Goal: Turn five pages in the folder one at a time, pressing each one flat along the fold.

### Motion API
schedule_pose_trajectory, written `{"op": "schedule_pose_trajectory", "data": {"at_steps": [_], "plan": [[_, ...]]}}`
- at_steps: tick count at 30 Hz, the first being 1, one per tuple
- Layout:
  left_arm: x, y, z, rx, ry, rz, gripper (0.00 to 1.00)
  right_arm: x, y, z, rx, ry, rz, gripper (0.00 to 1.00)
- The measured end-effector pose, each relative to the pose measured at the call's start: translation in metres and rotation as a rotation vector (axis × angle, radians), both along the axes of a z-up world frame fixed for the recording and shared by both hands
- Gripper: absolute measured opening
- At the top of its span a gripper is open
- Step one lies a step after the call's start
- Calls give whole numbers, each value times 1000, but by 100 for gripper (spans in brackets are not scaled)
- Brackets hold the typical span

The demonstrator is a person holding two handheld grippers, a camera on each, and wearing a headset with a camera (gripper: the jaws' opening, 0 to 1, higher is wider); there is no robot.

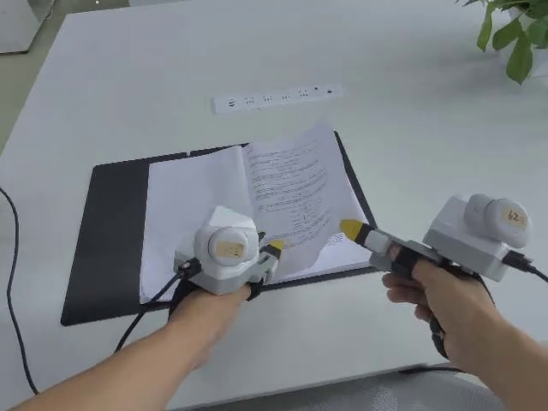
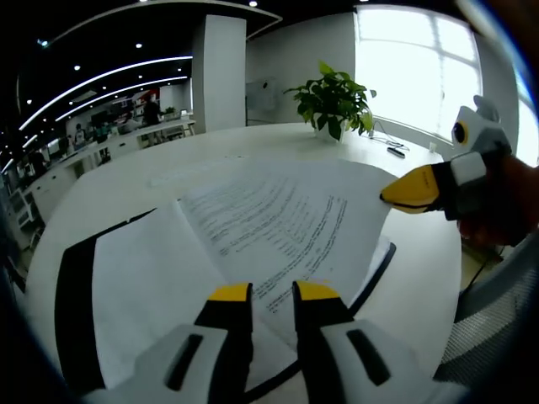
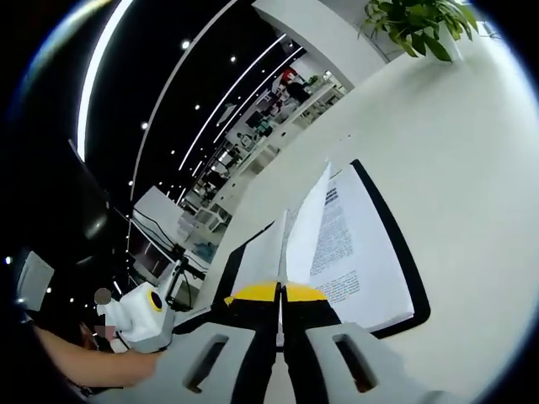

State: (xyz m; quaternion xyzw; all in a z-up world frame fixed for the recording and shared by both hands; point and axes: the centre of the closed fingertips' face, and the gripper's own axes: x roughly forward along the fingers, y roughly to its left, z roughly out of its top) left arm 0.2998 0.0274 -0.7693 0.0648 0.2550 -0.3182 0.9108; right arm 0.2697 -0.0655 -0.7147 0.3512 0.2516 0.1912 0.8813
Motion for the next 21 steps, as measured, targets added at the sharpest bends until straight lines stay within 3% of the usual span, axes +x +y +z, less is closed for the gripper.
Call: {"op": "schedule_pose_trajectory", "data": {"at_steps": [9, 14, 21], "plan": [[-10, 47, 32, -43, -45, 54, 17, -4, 44, 32, 43, -76, 59, 0], [-15, 74, 47, -58, -70, 85, 17, -6, 72, 42, 52, -101, 102, 0], [-24, 111, 56, -70, -88, 125, 17, -7, 104, 49, 64, -112, 150, 0]]}}
